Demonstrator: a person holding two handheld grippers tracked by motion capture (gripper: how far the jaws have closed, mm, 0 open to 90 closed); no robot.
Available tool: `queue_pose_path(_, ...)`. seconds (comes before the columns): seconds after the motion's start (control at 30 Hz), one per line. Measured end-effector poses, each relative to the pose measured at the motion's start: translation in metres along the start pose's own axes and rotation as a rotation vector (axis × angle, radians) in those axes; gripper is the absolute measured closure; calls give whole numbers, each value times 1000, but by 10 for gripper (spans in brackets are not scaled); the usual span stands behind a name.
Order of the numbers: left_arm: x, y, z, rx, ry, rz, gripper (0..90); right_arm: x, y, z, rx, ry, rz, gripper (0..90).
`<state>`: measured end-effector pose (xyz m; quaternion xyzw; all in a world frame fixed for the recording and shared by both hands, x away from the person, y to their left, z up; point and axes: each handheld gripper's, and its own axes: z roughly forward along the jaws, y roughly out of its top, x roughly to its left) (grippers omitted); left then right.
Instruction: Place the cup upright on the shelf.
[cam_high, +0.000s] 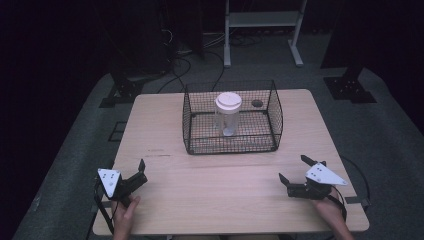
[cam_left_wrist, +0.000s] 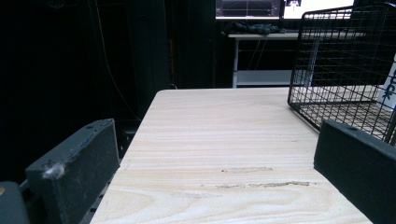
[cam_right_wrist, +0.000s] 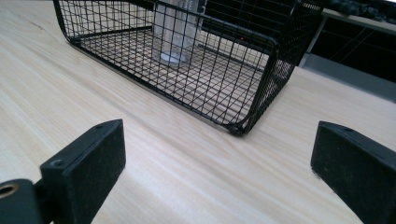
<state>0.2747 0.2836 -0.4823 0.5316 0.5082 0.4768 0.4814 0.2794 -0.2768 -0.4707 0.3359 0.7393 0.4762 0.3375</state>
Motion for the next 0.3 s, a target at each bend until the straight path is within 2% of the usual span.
queue_pose_path(0.1,-1,0,0,1,0,2,0,4,-7,-4,-14,-19,21,27)
queue_pose_path(0.13,-1,0,0,1,0,2,0,4,-7,-4,-14,-19,21,27)
queue_pose_path(0.2,0,0,0,2,1,2,0,12,-12,-8,-15,-51,5,27)
queue_pose_path(0.3,0,0,1,2,0,1,0,19,-11,-13,-36,-44,-2,27)
